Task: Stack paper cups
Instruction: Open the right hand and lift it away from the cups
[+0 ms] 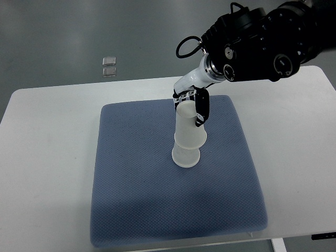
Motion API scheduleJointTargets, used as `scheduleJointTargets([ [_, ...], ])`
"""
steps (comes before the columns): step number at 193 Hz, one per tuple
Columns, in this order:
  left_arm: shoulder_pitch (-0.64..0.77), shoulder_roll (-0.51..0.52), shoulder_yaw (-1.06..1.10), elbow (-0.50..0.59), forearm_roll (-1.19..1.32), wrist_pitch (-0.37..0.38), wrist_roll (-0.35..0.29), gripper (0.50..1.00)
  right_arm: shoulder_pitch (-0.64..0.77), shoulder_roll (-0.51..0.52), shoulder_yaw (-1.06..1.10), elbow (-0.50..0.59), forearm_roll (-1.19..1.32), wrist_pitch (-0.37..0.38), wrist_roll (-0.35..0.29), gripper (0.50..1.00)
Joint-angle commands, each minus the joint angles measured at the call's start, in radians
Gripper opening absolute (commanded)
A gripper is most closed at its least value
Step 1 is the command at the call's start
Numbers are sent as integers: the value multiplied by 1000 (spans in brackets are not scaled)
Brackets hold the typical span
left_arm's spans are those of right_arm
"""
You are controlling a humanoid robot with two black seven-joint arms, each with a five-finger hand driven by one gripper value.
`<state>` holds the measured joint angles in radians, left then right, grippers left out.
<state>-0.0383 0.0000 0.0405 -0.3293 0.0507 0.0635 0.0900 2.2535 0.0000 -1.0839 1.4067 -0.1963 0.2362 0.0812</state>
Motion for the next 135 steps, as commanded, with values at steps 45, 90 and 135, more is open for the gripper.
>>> scheduleJointTargets([
  [45,0,0,1,0,0,-1,1,1000,-15,0,2,0,2,-9,2,832],
  [90,0,0,1,0,0,-1,-1,1000,-25,0,2,-12,2,-12,5,838],
  [135,0,0,1,0,0,-1,1,1000,-97,-75,9,-123,70,-63,6,842],
])
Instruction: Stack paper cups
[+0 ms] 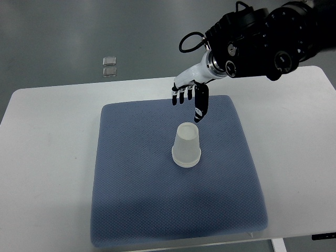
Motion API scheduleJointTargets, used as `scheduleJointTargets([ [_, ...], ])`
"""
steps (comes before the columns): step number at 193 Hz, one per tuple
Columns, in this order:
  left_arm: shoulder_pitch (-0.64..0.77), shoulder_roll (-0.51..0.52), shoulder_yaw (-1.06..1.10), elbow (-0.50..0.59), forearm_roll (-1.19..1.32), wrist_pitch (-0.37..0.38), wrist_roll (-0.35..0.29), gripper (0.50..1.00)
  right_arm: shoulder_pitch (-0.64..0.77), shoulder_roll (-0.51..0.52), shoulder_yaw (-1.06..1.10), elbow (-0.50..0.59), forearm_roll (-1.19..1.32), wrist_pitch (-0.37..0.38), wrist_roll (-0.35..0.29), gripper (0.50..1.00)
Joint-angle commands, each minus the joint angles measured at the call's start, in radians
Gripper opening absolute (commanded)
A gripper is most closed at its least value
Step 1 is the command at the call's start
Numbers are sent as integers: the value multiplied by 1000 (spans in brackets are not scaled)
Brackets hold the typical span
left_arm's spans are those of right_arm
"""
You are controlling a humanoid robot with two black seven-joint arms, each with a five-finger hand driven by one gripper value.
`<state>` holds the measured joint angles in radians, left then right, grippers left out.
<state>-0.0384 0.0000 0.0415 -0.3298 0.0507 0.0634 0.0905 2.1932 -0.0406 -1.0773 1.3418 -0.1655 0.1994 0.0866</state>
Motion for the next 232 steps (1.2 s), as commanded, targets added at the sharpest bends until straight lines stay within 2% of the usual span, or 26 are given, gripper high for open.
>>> scheduleJointTargets([
  [1,0,0,0,0,0,-1,0,1000,-36,-35,2,-58,40,-26,1,842],
  [14,0,0,0,0,0,-1,0,1000,-89,-61,0,-125,52,-66,1,856],
  [36,0,0,1,0,0,-1,0,1000,-208,-166,27,-220,58,-126,5,856],
  [60,0,0,3,-5,2,-1,0,1000,-329,-286,272,-262,61,-181,15,856],
  [74,0,0,3,-8,0,-1,0,1000,-438,-346,447,-274,61,-258,15,856],
  [95,0,0,3,-8,0,-1,0,1000,-558,-361,632,-282,69,-347,35,856],
  [123,0,0,1,0,0,1,0,1000,-701,-354,835,-355,195,-387,96,856],
  [162,0,0,1,-1,0,1,0,1000,-895,-272,1152,-524,284,-370,101,856],
  [180,0,0,1,-3,0,1,0,1000,-966,-222,1292,-590,285,-339,102,858],
  [210,2,0,0,-1,0,3,0,1000,-1101,-156,1514,-696,288,-241,104,860],
  [232,2,0,0,-1,0,3,0,1000,-1190,-127,1633,-773,287,-112,122,860],
])
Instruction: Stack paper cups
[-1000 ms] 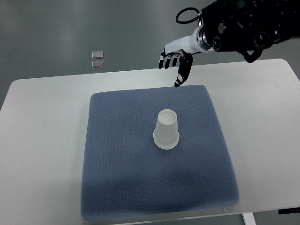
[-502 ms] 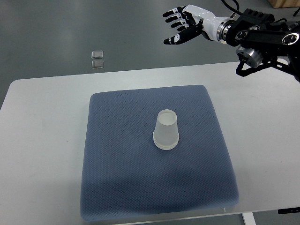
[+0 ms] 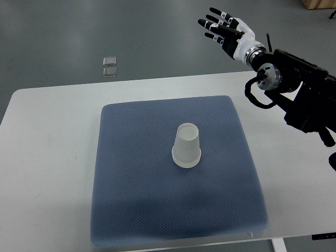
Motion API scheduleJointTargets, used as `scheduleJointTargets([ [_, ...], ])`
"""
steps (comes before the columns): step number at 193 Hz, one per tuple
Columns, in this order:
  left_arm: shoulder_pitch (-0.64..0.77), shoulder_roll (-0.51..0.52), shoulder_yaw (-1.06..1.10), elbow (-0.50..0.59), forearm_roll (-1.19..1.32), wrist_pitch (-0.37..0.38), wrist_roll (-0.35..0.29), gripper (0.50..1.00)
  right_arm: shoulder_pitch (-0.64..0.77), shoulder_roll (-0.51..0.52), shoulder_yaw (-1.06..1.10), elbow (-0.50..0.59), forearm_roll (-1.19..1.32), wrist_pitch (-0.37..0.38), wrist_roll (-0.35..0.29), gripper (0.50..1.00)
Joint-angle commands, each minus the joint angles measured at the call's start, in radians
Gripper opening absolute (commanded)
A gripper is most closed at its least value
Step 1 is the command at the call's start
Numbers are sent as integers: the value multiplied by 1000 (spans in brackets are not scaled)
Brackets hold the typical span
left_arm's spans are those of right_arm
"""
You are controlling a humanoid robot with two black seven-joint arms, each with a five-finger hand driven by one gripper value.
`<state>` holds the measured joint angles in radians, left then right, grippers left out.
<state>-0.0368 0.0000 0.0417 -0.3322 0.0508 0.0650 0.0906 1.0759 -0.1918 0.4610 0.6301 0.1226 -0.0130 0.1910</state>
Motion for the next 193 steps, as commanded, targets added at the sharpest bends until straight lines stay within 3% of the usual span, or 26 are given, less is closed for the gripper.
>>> scheduleJointTargets([
  [1,0,0,0,1,0,1,0,1000,-73,25,94,-61,-1,100,18,860],
  [23,8,0,1,1,0,-1,0,1000,-132,38,148,-90,0,234,42,862],
  [36,8,0,1,1,0,1,1,1000,-159,37,163,-105,-1,317,44,915],
  [58,9,0,1,2,0,1,1,1000,-185,40,165,-135,0,390,54,917],
  [79,9,0,0,4,0,1,1,1000,-195,46,163,-148,3,407,82,917],
  [193,8,0,-2,10,0,1,1,1000,-211,78,163,-185,5,389,85,926],
])
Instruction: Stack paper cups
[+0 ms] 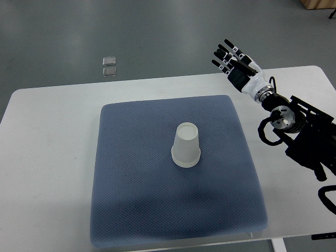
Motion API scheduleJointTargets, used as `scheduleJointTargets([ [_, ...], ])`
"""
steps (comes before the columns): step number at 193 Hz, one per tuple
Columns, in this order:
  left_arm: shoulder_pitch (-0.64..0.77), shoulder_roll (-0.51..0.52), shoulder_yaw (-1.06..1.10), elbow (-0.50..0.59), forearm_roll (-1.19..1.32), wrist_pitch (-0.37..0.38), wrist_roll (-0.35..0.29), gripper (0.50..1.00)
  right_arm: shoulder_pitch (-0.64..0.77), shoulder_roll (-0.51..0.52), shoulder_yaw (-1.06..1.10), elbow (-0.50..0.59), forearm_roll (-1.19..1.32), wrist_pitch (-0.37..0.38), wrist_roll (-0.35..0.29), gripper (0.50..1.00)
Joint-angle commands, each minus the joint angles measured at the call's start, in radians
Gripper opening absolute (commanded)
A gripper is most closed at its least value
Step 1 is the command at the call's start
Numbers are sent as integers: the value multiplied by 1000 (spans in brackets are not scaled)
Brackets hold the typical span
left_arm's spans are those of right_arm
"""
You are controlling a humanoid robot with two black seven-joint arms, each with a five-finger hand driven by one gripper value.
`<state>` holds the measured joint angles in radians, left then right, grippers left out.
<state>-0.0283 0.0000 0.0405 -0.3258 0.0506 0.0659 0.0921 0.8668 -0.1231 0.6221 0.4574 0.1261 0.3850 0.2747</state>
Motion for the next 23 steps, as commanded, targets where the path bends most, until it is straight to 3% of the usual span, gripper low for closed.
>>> scheduleJointTargets([
  [1,-1,0,-1,4,0,0,0,1000,-2,10,2,-14,1,-11,1,926],
  [23,-1,0,-1,5,0,0,0,1000,-5,11,2,-19,1,-12,3,926],
])
